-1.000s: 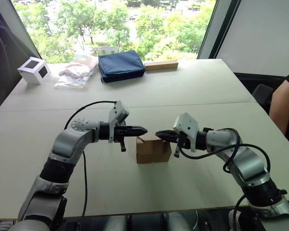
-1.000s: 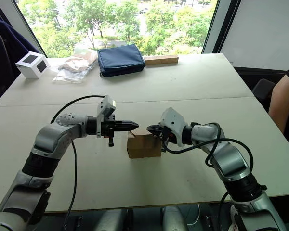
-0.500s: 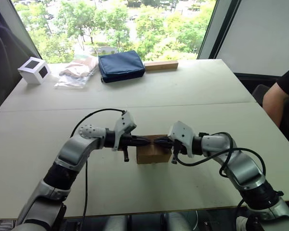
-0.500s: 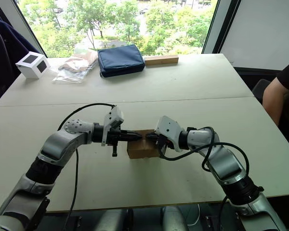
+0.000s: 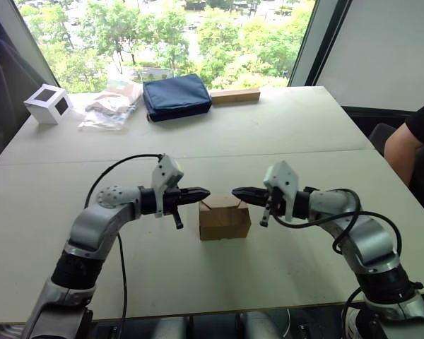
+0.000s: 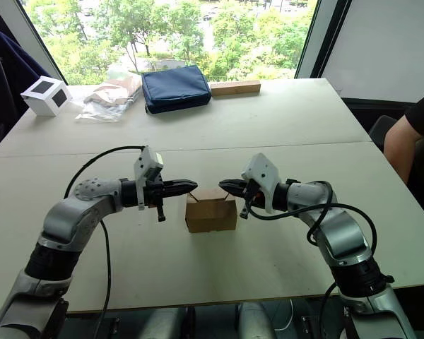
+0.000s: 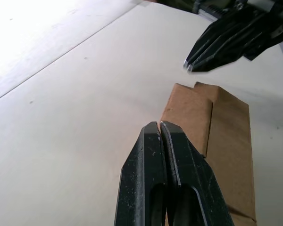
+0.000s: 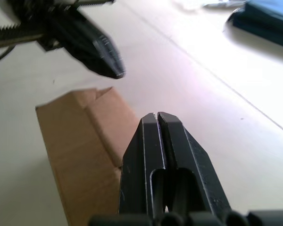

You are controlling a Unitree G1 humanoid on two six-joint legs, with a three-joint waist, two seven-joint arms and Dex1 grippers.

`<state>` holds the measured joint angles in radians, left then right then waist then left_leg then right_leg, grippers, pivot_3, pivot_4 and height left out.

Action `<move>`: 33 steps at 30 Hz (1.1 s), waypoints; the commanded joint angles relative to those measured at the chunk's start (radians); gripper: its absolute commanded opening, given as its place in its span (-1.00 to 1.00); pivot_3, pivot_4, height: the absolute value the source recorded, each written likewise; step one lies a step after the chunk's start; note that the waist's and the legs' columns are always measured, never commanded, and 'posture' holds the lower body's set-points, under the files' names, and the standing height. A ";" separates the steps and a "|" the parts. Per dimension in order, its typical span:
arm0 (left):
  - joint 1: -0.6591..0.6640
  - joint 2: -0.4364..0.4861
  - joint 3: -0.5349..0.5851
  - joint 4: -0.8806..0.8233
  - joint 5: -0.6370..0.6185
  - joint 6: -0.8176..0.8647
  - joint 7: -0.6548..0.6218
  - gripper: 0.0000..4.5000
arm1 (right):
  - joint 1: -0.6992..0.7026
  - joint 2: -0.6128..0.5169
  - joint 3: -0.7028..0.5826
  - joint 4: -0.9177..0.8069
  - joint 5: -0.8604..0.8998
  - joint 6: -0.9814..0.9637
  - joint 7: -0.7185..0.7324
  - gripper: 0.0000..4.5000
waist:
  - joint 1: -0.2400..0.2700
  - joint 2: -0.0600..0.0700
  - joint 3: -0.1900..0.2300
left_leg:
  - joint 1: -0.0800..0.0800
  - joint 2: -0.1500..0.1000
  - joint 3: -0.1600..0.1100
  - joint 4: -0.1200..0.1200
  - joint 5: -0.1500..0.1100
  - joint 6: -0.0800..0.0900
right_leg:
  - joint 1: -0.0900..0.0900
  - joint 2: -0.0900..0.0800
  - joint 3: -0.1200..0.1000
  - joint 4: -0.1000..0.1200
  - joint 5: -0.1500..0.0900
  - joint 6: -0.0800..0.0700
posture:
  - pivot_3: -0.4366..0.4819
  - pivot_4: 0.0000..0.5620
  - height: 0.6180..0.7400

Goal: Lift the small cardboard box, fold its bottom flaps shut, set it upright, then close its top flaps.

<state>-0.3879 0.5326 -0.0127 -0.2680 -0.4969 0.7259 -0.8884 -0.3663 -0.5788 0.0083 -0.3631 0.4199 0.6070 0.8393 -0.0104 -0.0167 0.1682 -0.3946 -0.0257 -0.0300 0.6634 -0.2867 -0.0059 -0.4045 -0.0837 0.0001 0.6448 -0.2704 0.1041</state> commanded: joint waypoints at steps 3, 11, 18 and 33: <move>0.157 0.058 0.203 -0.166 -0.149 0.139 0.081 -0.98 | 0.118 -0.022 -0.236 -0.125 0.228 0.158 -0.052 -1.00 | 0.003 0.000 0.000 | 0.000 0.000 0.000 0.000 0.000 0.000 | 0.000 -0.001 0.000 0.000 0.000 0.000 | -0.05 -0.47 0.95; 0.533 0.189 0.265 -0.306 -0.134 0.116 0.051 -0.98 | 0.420 -0.175 -0.343 -0.178 0.310 0.251 0.018 -1.00 | 0.004 0.002 -0.001 | 0.001 0.000 0.000 -0.002 0.000 0.000 | 0.003 -0.004 0.000 -0.005 -0.002 -0.003 | -0.05 -0.47 0.95; 0.670 0.224 0.272 -0.292 -0.122 0.020 0.013 -0.98 | 0.512 -0.254 -0.312 -0.110 0.247 0.162 0.086 -1.00 | 0.007 0.005 -0.003 | 0.004 0.000 0.001 -0.008 -0.001 0.000 | 0.007 -0.005 -0.001 -0.016 -0.002 -0.007 | -0.05 -0.47 0.95; 0.653 0.185 0.325 -0.266 -0.252 0.072 0.069 -0.98 | 0.467 -0.252 -0.249 -0.032 0.205 0.083 0.105 -1.00 | 0.023 0.005 -0.003 | 0.003 0.000 0.002 -0.010 -0.001 0.000 | 0.007 -0.005 -0.001 -0.017 -0.002 -0.007 | -0.05 -0.47 0.95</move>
<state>0.2624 0.7216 0.2999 -0.5221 -0.7313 0.8003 -0.8224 0.1099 -0.8255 -0.2372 -0.3914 0.6287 0.7096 0.9335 0.0128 -0.0119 0.1655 -0.3911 -0.0256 -0.0285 0.6539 -0.2873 -0.0059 -0.3977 -0.0892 -0.0009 0.6282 -0.2721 0.0974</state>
